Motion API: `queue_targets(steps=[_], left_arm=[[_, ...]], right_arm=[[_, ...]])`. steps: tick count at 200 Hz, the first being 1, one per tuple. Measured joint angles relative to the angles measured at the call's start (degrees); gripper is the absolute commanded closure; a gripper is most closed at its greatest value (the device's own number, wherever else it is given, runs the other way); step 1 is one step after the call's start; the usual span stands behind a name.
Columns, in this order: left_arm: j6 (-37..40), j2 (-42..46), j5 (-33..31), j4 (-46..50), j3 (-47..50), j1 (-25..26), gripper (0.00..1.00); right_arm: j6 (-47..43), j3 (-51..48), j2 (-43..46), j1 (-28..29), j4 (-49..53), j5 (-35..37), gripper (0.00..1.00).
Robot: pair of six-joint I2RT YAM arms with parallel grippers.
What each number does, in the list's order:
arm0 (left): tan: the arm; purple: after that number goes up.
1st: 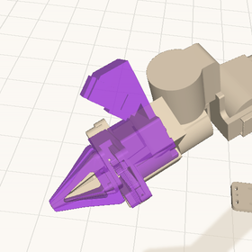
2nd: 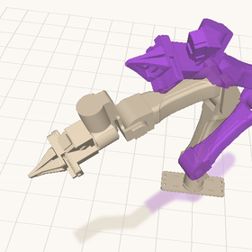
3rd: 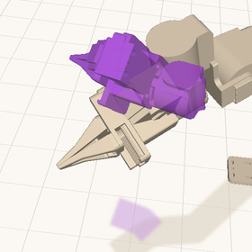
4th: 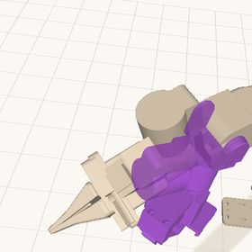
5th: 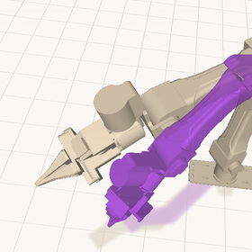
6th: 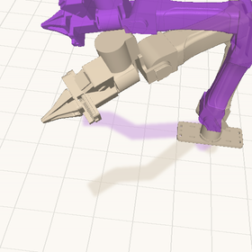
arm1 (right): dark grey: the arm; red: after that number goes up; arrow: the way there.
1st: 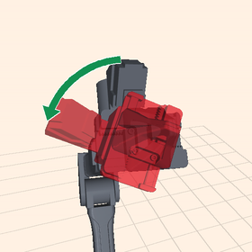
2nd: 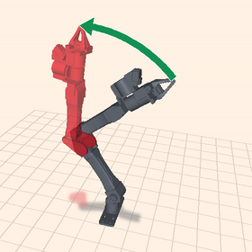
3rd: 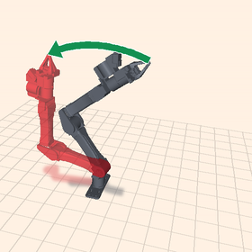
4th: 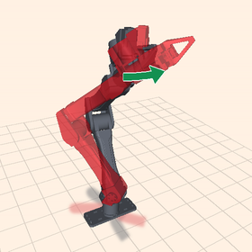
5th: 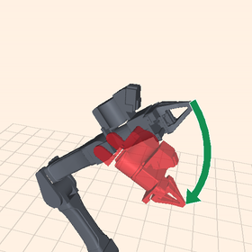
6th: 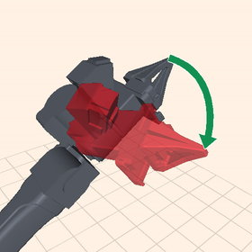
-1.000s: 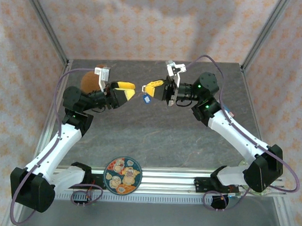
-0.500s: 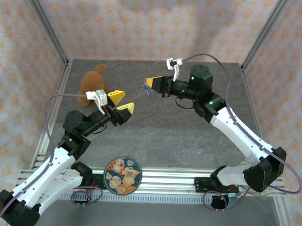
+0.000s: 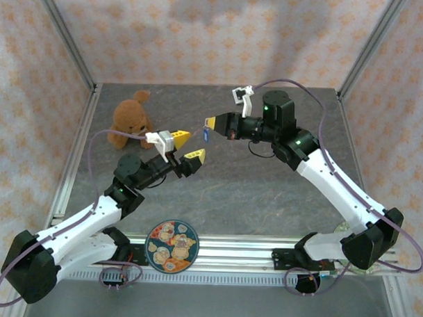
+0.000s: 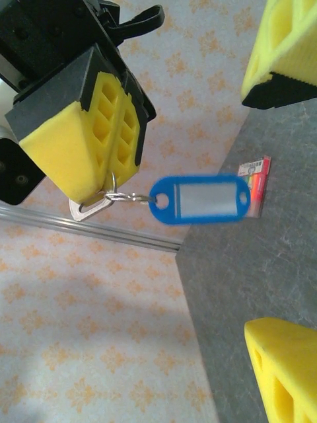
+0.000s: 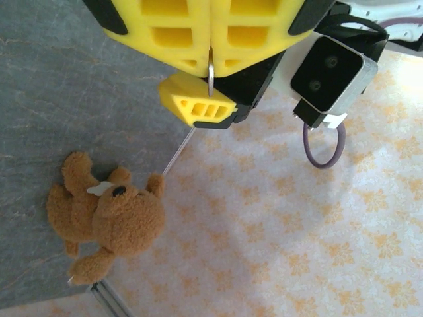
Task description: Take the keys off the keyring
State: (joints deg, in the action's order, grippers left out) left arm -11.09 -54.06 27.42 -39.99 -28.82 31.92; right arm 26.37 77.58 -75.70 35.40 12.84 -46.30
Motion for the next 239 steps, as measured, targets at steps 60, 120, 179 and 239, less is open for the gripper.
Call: queue_targets(steps=[60,120,179,239], left_arm=[[2.51,-4.02,0.2,-4.9,-1.73,0.35,0.17],[5.95,-4.94,0.26,-5.27,-4.7,0.35,0.28],[7.8,-4.94,0.87,-5.18,-5.6,0.35,0.54],[8.28,-4.39,1.01,-4.74,-5.97,0.35,0.65]], right_arm=[[0.63,-2.4,0.0,2.1,-2.23,-4.11,1.0],[2.03,-2.38,0.0,3.96,-6.29,-7.52,1.0],[4.15,-3.3,0.02,3.96,-10.99,-8.24,1.0],[6.03,-4.52,0.81,3.96,-13.14,-8.68,1.0]])
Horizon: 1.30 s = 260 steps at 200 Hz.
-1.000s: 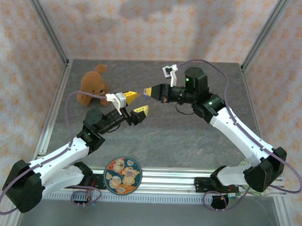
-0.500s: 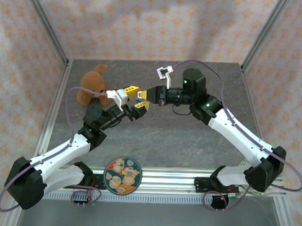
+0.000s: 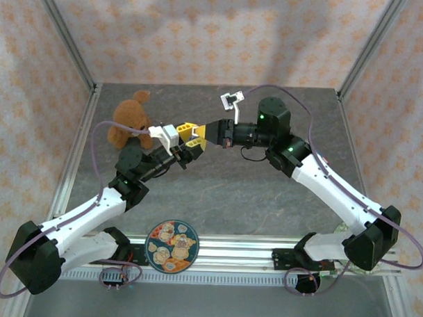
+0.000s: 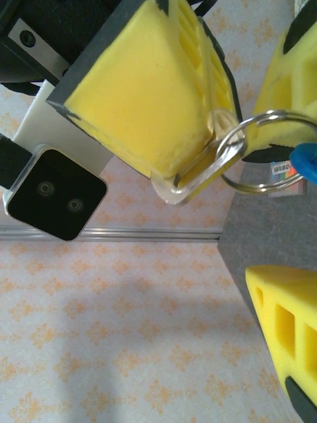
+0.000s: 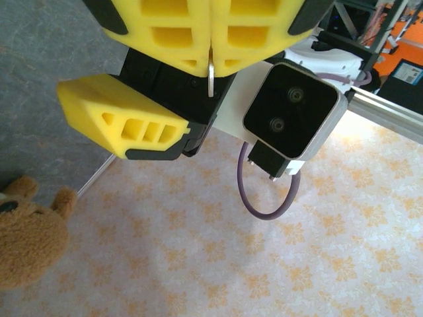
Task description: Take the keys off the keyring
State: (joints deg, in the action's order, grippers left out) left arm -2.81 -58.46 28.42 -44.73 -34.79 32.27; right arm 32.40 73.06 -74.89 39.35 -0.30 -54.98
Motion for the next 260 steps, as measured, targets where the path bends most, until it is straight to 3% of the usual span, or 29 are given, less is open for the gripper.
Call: queue_targets(steps=[11,56,113,182,260], left_arm=[[0.17,0.46,-0.07,0.0,-0.02,0.0,0.67],[0.87,3.17,-0.11,1.92,-0.44,0.0,1.0],[1.84,5.44,2.95,11.76,-3.93,0.37,1.0],[-0.22,4.26,13.38,25.92,-10.67,0.2,1.0],[-3.8,1.16,23.21,34.21,-15.96,-1.86,1.0]], right_arm=[[0.24,-0.02,0.09,0.0,-0.2,-0.2,1.0],[0.33,-0.22,0.2,0.0,-0.61,-0.24,1.0],[-8.0,-0.24,2.84,0.5,2.54,2.95,1.0],[-31.36,-8.98,12.09,1.49,1.66,6.67,1.0],[-53.48,-8.79,14.43,1.49,7.63,6.4,1.0]])
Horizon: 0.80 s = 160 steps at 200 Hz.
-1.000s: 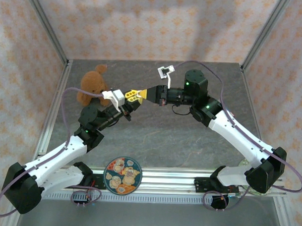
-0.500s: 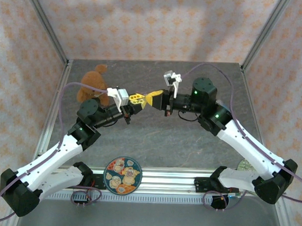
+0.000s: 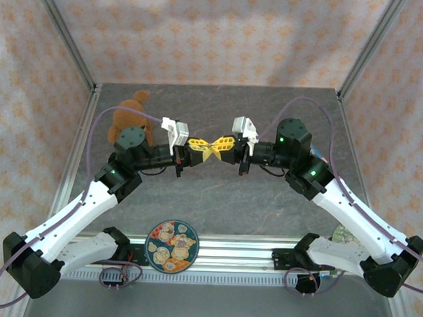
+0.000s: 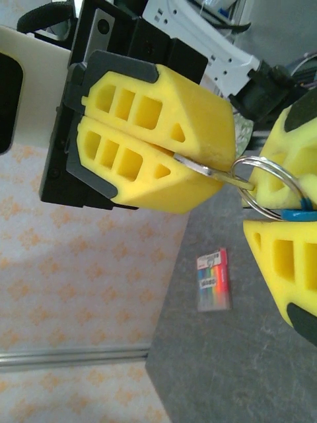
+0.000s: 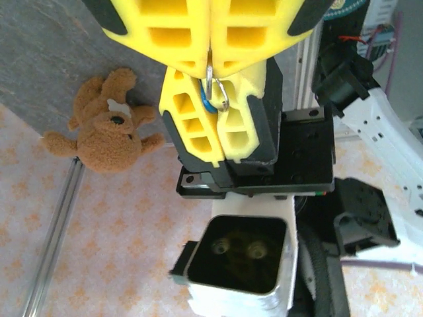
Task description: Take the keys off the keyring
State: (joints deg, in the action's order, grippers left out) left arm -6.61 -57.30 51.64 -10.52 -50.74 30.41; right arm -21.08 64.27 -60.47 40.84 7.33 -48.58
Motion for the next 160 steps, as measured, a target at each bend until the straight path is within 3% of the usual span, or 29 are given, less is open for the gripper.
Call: queue_targets(steps=[59,160], left_arm=[[0.52,-1.7,4.28,6.4,-4.13,-0.55,1.0],[2.32,-3.45,8.57,15.98,-7.98,-1.99,1.0]], right_arm=[[-12.2,7.37,-1.29,2.8,12.59,3.45,1.0],[-20.15,14.16,-4.48,7.37,22.73,9.51,1.0]])
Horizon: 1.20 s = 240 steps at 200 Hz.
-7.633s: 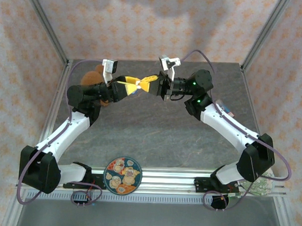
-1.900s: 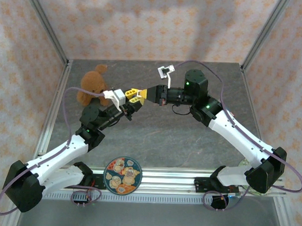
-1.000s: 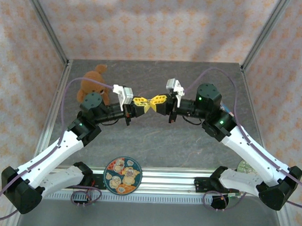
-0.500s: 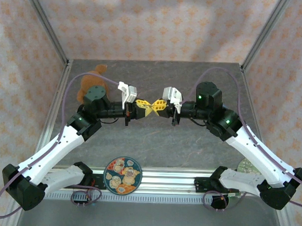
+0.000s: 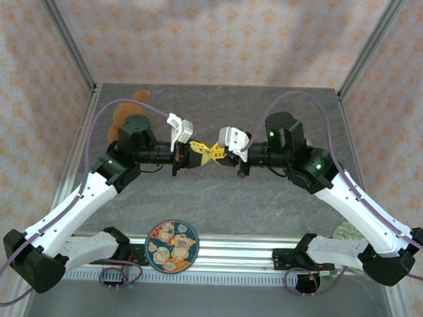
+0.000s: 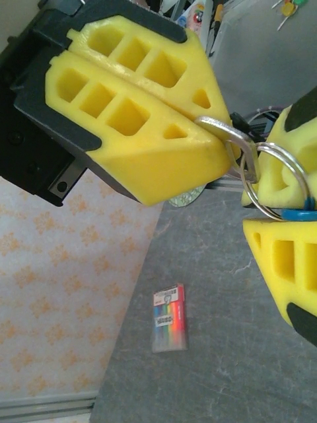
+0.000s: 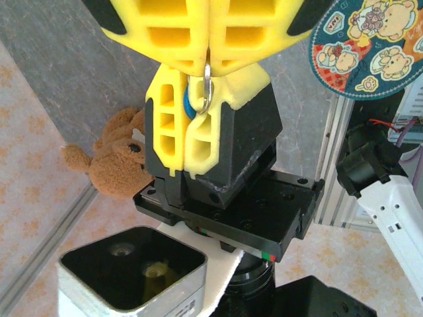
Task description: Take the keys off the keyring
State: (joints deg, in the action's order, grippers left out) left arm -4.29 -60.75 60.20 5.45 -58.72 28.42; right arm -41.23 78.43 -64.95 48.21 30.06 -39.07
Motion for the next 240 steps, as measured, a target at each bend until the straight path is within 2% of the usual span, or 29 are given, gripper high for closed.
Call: queue_targets(steps=[121,206,240], left_arm=[[3.15,-1.64,3.98,8.52,-3.28,-1.11,1.0],[9.01,-0.68,0.79,20.44,-4.55,-1.6,1.0],[9.33,0.37,-1.6,21.57,-4.55,-1.79,1.0]], right_arm=[[-0.85,5.64,-3.72,2.27,6.4,0.55,1.0],[-0.57,8.81,-8.92,3.54,9.62,-0.96,1.0],[2.93,7.17,-9.07,3.69,6.21,-0.92,1.0]])
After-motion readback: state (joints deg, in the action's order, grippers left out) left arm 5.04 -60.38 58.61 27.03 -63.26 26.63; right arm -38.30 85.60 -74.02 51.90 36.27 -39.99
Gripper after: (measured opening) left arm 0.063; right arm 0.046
